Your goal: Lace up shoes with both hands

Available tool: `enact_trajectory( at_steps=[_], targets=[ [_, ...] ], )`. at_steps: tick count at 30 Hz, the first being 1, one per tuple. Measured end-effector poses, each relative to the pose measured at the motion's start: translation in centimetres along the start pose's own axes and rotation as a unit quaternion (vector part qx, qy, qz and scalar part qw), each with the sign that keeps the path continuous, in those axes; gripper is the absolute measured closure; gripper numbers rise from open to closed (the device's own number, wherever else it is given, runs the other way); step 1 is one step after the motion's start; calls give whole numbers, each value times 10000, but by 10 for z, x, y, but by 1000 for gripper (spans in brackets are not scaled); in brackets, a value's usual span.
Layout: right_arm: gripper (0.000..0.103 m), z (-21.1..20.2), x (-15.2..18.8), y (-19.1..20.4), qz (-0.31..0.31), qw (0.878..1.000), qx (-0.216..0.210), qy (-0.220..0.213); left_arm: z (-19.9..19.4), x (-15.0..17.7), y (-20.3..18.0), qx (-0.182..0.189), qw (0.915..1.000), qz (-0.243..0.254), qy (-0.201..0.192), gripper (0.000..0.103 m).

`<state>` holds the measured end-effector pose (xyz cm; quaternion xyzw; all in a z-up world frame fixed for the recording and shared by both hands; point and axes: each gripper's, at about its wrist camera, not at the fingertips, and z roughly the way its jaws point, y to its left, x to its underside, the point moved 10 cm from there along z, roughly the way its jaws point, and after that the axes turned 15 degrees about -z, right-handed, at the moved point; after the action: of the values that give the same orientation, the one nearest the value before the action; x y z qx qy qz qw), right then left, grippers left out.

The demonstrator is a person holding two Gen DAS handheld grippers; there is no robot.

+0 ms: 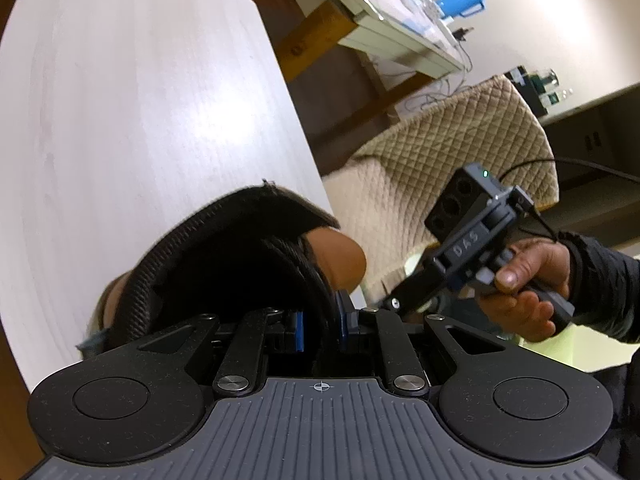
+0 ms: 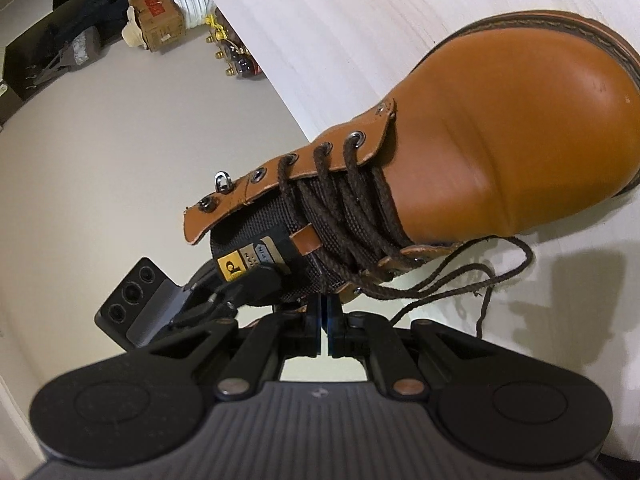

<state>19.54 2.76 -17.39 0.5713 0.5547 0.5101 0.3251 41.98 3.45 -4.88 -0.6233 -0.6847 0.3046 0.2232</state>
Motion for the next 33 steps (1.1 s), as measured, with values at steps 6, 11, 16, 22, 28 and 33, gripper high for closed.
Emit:
enact_trajectory(
  at_steps=[6,11,16,22,28,33],
  targets=[
    [99,-4,-11,4,-253,9994,154,-154,-1,1,1,-58,9999,110,-5,90],
    [99,-4,-27,17,-835,9955,388,-241,-2,1,3,-55,9999,105,-9,90],
    [93,0,-22,19,-1095,9928,461,-141,-3,0,5,-54,9999,97,-17,90],
    [88,-8,-11,14,-1030,9932,478,-248,-9,-3,9,-29,9999,29,-108,90],
    [88,-4,-9,13,-1088,9924,459,-339,-6,-3,6,-52,9999,83,-105,90],
    [100,-5,-8,18,-1303,9896,512,-336,-7,-3,5,-47,9999,119,-111,90]
  ],
)
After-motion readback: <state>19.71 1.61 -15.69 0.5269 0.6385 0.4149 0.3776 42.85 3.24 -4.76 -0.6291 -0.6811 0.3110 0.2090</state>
